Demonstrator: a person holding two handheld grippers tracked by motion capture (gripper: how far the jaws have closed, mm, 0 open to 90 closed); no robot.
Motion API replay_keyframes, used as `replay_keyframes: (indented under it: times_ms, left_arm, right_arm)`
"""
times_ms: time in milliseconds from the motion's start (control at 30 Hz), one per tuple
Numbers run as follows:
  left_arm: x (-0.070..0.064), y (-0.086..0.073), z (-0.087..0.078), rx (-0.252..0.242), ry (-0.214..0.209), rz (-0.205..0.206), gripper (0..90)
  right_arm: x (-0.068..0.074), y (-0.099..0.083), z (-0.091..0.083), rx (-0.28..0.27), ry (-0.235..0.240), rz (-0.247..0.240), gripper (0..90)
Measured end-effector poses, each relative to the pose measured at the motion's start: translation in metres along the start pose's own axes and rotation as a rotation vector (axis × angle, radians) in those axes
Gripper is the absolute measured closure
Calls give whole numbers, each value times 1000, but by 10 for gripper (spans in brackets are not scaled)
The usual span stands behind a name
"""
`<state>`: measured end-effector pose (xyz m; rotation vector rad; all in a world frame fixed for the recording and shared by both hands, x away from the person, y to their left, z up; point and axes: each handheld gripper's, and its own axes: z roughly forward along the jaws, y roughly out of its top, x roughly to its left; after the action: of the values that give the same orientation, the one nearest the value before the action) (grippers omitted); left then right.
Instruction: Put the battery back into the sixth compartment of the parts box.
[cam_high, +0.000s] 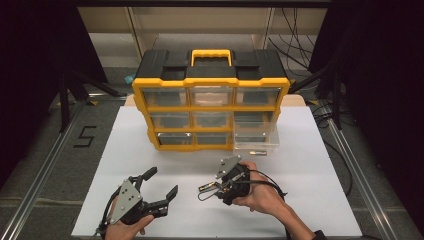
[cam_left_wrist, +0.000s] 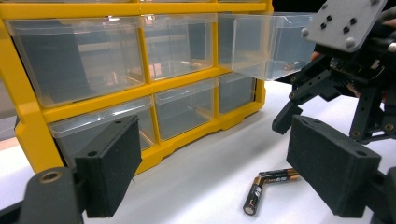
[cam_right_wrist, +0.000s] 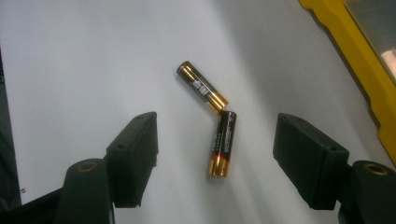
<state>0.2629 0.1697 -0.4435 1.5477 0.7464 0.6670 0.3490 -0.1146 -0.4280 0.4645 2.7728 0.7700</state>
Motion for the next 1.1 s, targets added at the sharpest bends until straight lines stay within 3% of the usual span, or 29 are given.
replay_keyframes:
  times_ms: [200, 300, 700, 900, 1100]
  left_arm:
    - [0, 0, 0, 1, 0, 1, 172]
    - [0, 0, 0, 2, 0, -2, 172]
    - [0, -1, 0, 3, -1, 2, 172]
    - [0, -1, 0, 3, -2, 2, 172]
    - [0, -1, 0, 3, -1, 1, 172]
  right_arm:
    - [-5, -2, 7, 24, 20, 4, 347]
    - [-5, -2, 10, 49, 18, 30, 380]
    - [-7, -1, 24, 114, 26, 32, 484]
    - [-10, -3, 33, 143, 54, 58, 540]
    - [-12, -3, 37, 154, 44, 83, 619]
